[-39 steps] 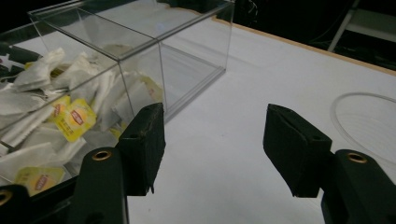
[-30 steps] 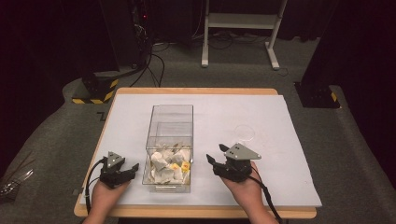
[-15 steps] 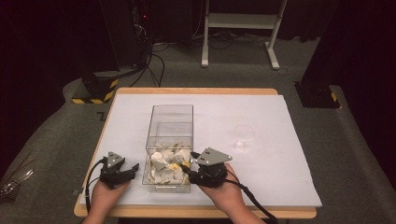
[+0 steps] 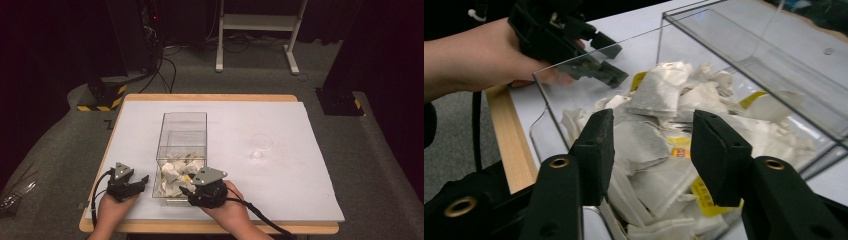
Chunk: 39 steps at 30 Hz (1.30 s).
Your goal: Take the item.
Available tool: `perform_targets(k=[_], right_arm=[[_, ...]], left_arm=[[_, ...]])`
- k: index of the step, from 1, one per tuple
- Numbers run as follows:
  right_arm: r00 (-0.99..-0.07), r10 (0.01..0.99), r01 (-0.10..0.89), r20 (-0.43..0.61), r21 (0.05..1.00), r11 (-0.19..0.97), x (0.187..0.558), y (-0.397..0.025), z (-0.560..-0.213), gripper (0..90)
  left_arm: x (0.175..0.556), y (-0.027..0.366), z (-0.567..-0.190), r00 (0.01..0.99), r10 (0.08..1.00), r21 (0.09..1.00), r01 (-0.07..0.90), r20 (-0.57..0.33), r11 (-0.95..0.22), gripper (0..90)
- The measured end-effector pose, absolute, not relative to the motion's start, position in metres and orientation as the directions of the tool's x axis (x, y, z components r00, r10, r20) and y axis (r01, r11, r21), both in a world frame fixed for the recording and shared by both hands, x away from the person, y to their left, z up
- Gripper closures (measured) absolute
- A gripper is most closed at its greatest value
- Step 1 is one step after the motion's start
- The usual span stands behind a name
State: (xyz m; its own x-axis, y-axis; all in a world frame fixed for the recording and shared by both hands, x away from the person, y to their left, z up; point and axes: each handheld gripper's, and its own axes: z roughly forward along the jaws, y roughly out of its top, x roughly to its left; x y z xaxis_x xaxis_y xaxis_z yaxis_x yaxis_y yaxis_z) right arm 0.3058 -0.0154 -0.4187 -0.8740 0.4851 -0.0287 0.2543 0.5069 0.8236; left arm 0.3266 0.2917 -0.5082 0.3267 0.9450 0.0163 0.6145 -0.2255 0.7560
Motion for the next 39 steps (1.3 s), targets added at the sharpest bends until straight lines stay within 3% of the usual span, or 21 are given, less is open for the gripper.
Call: perform_targets(k=[9, 22, 39], right_arm=[[-0.9, 0.436, 0.252, -0.02, 0.793, 0.555, 0.305, -0.003, -0.426, 67.0], [-0.897, 0.442, 0.271, -0.011, 0.776, 0.569, 0.307, -0.002, -0.43, 89.2], [-0.883, 0.469, 0.254, -0.025, 0.816, 0.52, 0.304, -0.01, -0.427, 90.0]], left_arm=[[0.326, 0.292, -0.508, 0.327, 0.945, 0.756, 0.615, 0.013, -0.223, 34.0], [0.327, 0.292, -0.508, 0.329, 0.944, 0.756, 0.616, 0.009, -0.222, 33.5], [0.326, 0.291, -0.508, 0.331, 0.944, 0.755, 0.617, 0.01, -0.224, 32.9]])
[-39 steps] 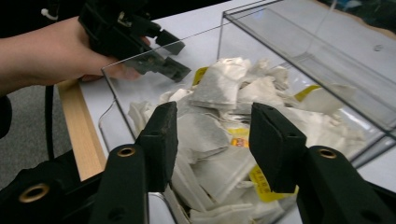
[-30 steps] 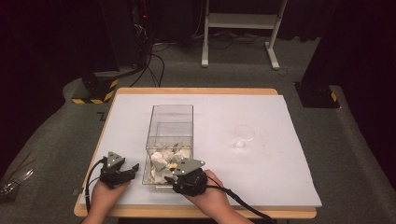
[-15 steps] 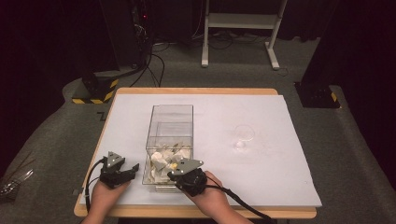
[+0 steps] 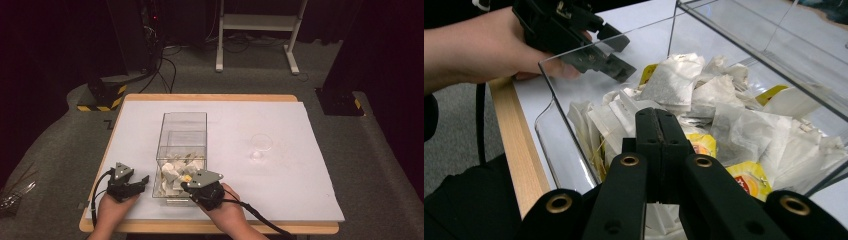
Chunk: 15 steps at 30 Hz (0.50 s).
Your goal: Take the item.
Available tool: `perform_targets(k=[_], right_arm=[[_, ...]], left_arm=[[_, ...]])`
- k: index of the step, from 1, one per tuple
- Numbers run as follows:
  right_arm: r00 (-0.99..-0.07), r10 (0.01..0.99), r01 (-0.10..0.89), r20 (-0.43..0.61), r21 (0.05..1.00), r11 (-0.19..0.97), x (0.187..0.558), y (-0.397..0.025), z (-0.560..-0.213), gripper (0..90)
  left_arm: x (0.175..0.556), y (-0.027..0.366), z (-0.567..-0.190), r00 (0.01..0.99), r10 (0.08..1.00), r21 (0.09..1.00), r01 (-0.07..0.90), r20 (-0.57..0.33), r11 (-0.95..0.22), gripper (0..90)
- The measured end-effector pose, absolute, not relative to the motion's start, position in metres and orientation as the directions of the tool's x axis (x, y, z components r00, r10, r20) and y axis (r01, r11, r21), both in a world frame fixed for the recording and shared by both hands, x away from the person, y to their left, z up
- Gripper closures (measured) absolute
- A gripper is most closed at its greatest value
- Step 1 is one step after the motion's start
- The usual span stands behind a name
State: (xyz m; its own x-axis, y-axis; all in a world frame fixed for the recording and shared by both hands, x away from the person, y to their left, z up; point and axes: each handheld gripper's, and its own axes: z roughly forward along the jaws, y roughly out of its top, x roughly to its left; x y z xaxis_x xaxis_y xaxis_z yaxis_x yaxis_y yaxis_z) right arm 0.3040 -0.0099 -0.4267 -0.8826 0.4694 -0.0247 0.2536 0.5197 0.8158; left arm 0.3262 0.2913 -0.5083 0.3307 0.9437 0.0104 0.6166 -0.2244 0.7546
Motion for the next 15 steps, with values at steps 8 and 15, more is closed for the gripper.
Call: perform_targets(k=[8, 15], right_arm=[[-0.878, 0.479, 0.249, -0.013, 0.842, 0.479, 0.305, -0.017, -0.422, 90.0], [-0.868, 0.496, 0.232, -0.021, 0.866, 0.444, 0.306, -0.024, -0.414, 90.0]], left_arm=[[0.326, 0.291, -0.508, 0.331, 0.944, 0.756, 0.614, 0.012, -0.225, 32.9], [0.326, 0.291, -0.508, 0.331, 0.944, 0.756, 0.614, 0.012, -0.225, 32.9]])
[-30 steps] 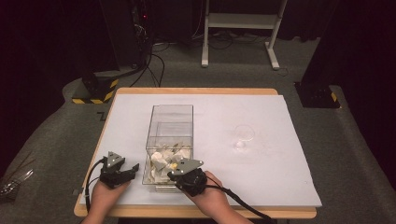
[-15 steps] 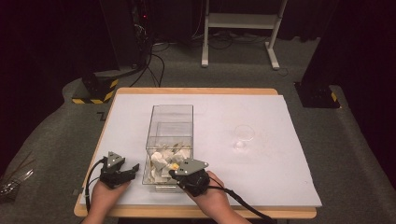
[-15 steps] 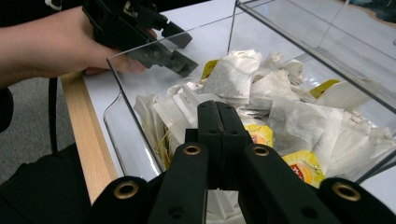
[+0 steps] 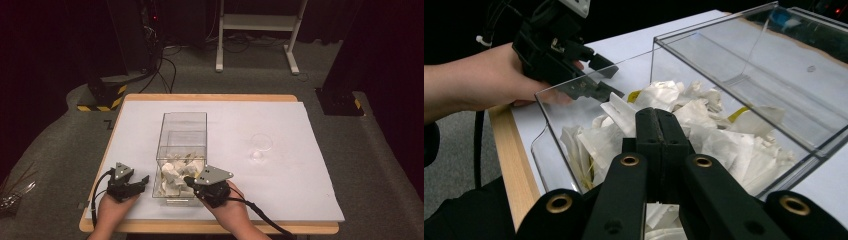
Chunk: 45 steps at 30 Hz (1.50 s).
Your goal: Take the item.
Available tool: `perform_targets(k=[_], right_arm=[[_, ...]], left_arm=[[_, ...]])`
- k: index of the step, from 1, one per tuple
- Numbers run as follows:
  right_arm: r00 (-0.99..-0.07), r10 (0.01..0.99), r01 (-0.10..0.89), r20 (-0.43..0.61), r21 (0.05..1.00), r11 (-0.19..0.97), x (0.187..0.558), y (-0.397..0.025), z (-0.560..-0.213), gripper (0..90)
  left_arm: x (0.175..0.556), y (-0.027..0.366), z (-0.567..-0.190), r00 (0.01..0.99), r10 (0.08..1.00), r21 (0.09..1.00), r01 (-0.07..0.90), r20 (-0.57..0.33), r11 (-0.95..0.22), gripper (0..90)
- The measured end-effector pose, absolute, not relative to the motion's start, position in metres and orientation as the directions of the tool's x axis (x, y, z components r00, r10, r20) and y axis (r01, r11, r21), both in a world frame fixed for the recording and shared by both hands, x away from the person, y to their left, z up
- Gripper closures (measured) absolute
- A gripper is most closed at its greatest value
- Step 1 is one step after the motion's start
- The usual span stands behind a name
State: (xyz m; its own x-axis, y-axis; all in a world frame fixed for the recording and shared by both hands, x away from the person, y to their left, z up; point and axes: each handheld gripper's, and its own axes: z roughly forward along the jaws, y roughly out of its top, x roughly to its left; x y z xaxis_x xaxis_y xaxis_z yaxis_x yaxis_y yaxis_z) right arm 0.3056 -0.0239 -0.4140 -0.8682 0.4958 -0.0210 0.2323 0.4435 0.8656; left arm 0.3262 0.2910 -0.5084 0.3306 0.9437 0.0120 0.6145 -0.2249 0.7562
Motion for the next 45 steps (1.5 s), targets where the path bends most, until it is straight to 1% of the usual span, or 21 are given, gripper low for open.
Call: perform_targets(k=[23, 41, 45], right_arm=[[-0.846, 0.533, 0.189, -0.011, 0.928, 0.32, 0.309, -0.047, -0.389, 90.0], [-0.83, 0.556, 0.105, -0.035, 0.97, 0.218, 0.308, -0.058, -0.361, 90.0], [-0.827, 0.562, 0.1, -0.028, 0.976, 0.195, 0.308, -0.06, -0.356, 90.0]], left_arm=[[0.326, 0.291, -0.508, 0.331, 0.943, 0.755, 0.617, 0.007, -0.223, 32.5], [0.326, 0.291, -0.509, 0.335, 0.942, 0.756, 0.615, 0.009, -0.226, 31.7], [0.326, 0.291, -0.508, 0.335, 0.942, 0.755, 0.616, 0.006, -0.224, 31.7]])
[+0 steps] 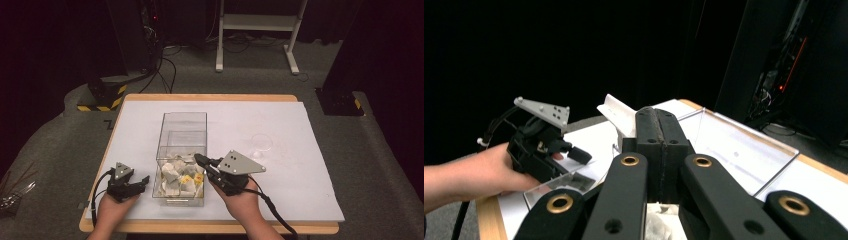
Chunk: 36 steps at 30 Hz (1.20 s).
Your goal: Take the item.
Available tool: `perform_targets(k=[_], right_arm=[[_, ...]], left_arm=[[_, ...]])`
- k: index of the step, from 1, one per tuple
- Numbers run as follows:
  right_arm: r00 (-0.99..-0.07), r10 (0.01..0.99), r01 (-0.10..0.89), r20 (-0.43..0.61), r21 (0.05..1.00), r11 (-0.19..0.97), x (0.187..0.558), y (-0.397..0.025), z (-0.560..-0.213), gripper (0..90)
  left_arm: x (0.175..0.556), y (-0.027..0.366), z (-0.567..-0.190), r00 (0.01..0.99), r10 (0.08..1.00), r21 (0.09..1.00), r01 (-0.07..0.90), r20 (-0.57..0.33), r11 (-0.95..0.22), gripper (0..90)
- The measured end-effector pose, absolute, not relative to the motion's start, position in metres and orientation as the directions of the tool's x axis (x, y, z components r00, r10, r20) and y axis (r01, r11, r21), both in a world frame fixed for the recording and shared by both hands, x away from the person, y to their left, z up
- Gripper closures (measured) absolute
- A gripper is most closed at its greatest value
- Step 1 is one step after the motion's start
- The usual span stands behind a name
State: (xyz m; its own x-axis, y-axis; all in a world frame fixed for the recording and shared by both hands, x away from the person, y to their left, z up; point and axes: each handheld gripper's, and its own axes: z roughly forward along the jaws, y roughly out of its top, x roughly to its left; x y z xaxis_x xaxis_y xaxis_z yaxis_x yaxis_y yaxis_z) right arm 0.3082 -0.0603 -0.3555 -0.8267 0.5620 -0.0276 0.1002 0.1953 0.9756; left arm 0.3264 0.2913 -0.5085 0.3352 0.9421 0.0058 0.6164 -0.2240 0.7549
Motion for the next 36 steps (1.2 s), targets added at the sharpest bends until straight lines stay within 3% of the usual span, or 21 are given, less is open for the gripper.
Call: perform_targets(k=[36], right_arm=[[-0.769, 0.635, -0.018, -0.072, 0.996, 0.092, 0.313, -0.086, -0.316, 90.0]], left_arm=[[0.326, 0.291, -0.508, 0.338, 0.941, 0.755, 0.614, 0.013, -0.23, 31.5]])
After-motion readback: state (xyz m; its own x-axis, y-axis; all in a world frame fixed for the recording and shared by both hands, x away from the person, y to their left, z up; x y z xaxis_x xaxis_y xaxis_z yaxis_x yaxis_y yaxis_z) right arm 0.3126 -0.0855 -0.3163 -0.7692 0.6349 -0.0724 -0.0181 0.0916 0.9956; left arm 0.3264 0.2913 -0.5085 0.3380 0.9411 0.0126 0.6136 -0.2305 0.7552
